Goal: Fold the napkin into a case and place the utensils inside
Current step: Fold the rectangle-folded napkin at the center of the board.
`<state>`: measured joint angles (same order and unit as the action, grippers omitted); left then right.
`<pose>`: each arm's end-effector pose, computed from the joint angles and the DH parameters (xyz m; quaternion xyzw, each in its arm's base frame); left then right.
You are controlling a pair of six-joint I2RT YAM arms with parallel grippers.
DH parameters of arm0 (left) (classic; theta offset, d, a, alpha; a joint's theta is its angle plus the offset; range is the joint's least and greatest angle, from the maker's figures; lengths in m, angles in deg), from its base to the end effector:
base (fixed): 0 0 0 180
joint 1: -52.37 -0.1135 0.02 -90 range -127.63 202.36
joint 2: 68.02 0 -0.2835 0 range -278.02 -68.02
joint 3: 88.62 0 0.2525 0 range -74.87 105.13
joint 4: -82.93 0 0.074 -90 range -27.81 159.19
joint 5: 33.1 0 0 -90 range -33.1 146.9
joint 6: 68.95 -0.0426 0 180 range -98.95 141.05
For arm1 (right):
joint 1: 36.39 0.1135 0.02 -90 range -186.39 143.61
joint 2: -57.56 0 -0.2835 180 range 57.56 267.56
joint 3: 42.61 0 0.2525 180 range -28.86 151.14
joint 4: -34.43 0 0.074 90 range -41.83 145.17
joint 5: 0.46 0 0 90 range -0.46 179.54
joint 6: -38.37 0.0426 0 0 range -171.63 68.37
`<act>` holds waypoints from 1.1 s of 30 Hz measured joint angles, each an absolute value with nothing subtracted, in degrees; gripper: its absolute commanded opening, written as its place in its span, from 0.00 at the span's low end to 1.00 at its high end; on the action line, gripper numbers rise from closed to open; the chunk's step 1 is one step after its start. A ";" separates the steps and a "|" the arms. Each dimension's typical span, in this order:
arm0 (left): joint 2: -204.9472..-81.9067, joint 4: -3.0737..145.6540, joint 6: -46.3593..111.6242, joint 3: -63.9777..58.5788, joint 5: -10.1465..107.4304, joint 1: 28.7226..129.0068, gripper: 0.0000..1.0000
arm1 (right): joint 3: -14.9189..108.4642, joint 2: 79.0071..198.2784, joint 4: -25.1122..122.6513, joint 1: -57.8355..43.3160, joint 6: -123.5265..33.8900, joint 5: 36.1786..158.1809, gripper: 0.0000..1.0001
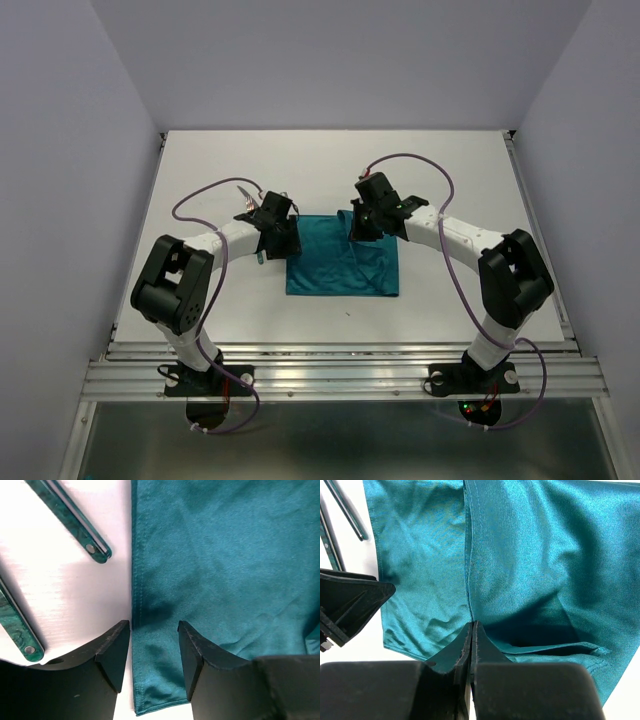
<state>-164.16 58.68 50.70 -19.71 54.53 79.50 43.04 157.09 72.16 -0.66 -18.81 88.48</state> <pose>0.3084 -0.1600 0.1886 -0.0139 0.9438 -0.1740 0.2808 0.3126 0.2239 0.2411 -0.0209 0.9441 0.1779 0.2766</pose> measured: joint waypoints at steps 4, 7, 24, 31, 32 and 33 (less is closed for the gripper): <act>-164.16 58.60 50.90 -20.13 56.04 79.50 0.52 | 43.04 157.09 72.16 -0.66 -18.79 88.46 0.01; -164.16 58.97 51.01 -20.61 57.00 79.50 0.43 | 43.04 157.09 72.16 -0.66 -18.79 88.46 0.01; -165.62 64.02 52.28 -21.57 52.04 80.66 0.18 | 43.04 157.09 72.16 -0.66 -18.71 87.78 0.01; -167.68 65.33 53.50 -19.80 50.66 82.63 0.17 | 43.04 157.09 72.18 -0.66 -18.57 87.39 0.01; -167.96 65.33 53.59 -19.45 50.62 82.89 0.15 | 43.04 157.09 72.18 -0.66 -18.60 87.34 0.01; -168.49 65.31 53.83 -18.86 50.55 83.24 0.14 | 43.04 157.09 72.18 -0.66 -18.60 87.32 0.01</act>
